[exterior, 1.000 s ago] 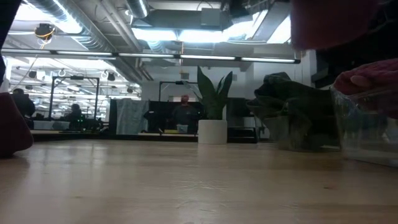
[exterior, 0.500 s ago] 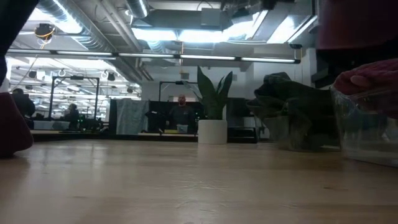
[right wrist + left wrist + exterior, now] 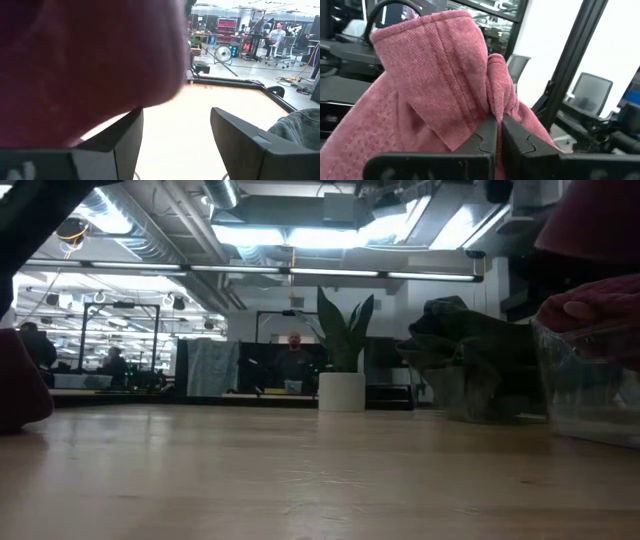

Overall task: Pick & Place hat
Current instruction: Put the top red cap into the bottom transparent bin

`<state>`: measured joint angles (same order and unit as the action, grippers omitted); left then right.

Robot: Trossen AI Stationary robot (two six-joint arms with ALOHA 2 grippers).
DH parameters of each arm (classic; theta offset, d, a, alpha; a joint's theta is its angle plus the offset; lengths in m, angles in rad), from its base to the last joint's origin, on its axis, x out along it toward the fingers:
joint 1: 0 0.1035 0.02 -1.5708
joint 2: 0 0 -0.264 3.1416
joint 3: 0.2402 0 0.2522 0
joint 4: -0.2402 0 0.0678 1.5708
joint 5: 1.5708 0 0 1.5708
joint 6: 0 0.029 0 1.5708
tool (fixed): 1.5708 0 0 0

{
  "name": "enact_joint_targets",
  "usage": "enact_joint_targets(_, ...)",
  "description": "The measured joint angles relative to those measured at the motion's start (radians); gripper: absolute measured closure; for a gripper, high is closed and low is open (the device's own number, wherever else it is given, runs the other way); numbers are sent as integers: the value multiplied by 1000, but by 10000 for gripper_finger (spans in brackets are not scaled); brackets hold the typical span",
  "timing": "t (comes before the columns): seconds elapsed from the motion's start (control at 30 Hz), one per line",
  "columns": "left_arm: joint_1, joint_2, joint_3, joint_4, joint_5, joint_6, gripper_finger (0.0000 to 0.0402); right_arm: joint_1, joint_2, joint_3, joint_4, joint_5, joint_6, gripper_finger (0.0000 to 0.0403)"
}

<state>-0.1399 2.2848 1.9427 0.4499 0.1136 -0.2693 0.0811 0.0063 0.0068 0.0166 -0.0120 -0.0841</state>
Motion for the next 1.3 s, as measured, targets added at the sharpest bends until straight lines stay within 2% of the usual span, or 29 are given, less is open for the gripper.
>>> enact_joint_targets(0.37,-62,0,1,69,21,-114,398,0,0,0,0,0,0,174)
enact_joint_targets(0.63,-107,24,1,6,20,-110,398,0,0,0,0,1,0,174)
enact_joint_targets(0.83,-102,28,1,-61,-87,-40,398,0,0,0,0,1,0,174)
enact_joint_targets(1.0,-68,27,13,-51,-55,-31,398,0,0,0,0,1,0,174)
enact_joint_targets(1.3,-97,72,12,-307,20,-119,398,0,0,0,0,0,0,174)
